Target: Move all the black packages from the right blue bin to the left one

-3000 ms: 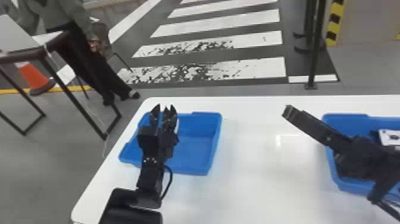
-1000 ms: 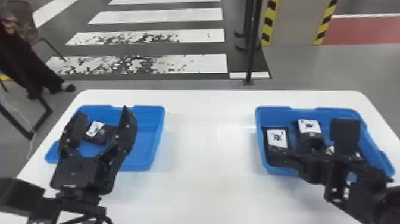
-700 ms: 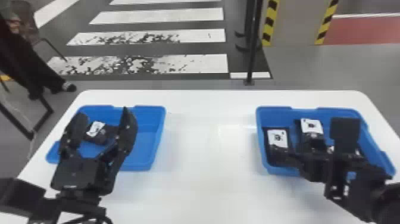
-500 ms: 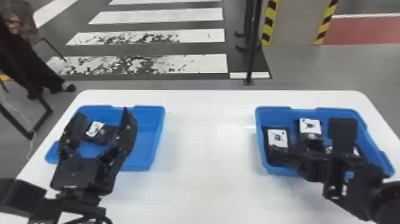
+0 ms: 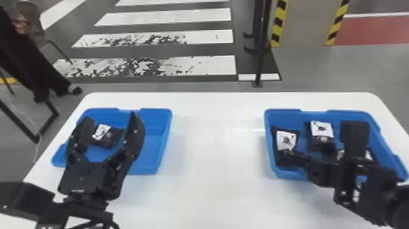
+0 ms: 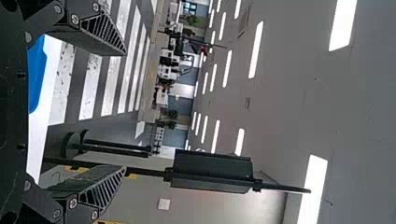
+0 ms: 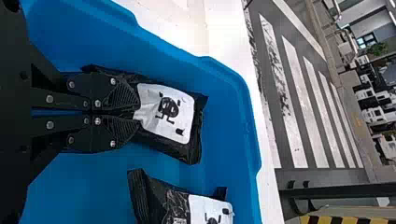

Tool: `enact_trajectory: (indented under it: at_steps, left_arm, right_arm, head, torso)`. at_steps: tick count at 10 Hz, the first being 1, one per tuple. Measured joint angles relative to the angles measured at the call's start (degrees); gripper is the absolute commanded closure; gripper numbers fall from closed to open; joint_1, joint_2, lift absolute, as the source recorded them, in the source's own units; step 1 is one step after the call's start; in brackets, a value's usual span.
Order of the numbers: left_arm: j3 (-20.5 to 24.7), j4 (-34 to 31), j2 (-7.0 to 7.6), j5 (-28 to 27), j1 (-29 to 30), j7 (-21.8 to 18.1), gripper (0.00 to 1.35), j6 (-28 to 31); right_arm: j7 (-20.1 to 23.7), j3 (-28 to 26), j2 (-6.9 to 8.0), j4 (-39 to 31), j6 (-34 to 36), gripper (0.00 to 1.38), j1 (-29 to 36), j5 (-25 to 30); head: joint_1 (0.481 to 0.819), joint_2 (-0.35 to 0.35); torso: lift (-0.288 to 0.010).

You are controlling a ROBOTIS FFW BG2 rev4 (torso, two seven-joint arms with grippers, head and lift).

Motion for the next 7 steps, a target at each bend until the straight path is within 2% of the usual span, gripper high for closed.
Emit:
enact_trajectory:
  at_steps: [2,5,7]
  left_arm:
    - [-0.03,0.0,-0.01,0.27,0.02,-0.08,0.21,-0.24]
    - [-0.36,0.0,0.01,0.47,-0.11,-0.09,0.22,-2.19]
    - [-1.09,0.0,0.2,1.08,-0.49,-0.09,0.22,-3.25]
  right_arm:
    - [-0.03,-0.5,0.08,-0.72,-2.87,1.18,1.63,-1.28]
    - [0.36,-3.2,0.38,-2.92,-11.54,1.18,4.85,-1.75]
    - [6.05,-6.09,0.39,-3.3,-16.83,1.18,4.88,-1.68]
  head:
    - [0.695,0.108]
    - [0.695,0.079]
    - [0.695,0.053]
  torso:
    - [-0.176]
    - [-0.176]
    - [-0.176]
